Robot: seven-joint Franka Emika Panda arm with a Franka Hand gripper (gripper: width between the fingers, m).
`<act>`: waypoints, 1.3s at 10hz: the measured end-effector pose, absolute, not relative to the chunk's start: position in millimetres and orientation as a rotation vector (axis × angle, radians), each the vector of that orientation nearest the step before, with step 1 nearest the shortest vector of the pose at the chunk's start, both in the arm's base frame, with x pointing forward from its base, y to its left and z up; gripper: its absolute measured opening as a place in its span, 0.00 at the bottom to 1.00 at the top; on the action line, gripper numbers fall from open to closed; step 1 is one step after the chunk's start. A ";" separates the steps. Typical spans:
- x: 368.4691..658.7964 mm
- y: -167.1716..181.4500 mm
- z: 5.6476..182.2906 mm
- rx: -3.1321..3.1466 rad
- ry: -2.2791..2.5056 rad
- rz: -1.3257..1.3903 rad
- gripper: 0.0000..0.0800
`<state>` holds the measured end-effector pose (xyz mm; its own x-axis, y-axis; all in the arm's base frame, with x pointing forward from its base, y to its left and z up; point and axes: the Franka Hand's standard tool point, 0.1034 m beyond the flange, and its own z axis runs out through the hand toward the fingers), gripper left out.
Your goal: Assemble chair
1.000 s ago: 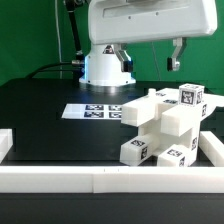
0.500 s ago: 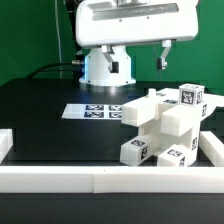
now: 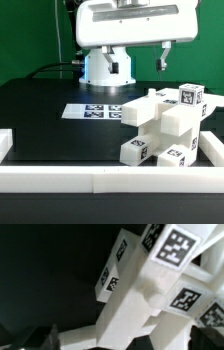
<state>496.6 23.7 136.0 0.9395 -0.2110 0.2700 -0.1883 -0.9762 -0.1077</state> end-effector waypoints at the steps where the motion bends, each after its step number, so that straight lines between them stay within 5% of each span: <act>1: 489.2 23.3 133.9 -3.013 0.306 -0.401 0.81; 5: 487.8 19.0 130.3 -3.016 0.304 -0.364 0.81; 10: 458.3 45.1 117.1 -2.940 0.071 0.133 0.81; 13: 461.7 42.6 116.7 -2.949 0.073 0.106 0.81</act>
Offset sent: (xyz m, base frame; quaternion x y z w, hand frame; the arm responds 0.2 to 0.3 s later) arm 0.0000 0.0000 0.0000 0.0000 -0.0650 0.0000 0.9979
